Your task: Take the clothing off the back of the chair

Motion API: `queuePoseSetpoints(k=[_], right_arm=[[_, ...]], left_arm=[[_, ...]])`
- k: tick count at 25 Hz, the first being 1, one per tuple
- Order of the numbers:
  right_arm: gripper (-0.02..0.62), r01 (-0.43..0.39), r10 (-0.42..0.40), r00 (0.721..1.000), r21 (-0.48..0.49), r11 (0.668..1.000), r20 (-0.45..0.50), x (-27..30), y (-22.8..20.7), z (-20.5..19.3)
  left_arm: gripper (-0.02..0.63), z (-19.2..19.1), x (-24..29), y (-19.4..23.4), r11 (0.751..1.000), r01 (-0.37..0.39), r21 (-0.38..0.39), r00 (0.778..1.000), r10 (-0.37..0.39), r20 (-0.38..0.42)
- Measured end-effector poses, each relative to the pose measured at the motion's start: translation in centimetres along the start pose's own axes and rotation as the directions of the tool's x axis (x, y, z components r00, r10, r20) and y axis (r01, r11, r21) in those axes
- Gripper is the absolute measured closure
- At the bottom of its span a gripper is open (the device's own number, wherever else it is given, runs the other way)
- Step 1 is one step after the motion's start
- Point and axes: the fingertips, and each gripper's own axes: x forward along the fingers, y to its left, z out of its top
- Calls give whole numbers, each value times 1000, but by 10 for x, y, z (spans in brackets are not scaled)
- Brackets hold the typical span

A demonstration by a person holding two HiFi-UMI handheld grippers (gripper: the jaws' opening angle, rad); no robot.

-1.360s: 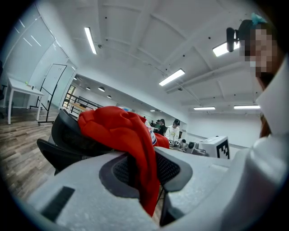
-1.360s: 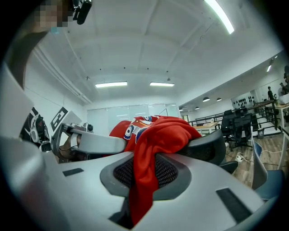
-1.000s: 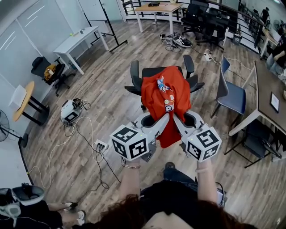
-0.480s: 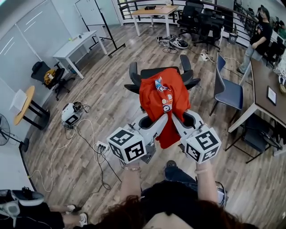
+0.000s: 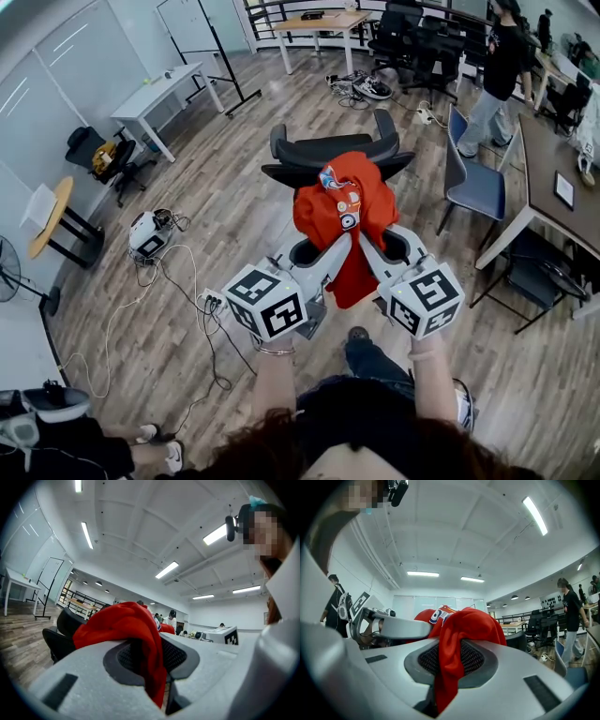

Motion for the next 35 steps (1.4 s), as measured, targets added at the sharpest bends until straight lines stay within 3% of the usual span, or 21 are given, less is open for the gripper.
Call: queuePoseSetpoints(k=[25,35], right_arm=[[552,14,-15,999,-23,1000,-39,-64,74,-13],[548,6,-8,999,-49,999,-50,-75,77,-4]], left_arm=[[520,-28,-70,-66,999,-28,18,1000,28,9],[520,-24,-72,-81,997,-47,58,999,45,21]])
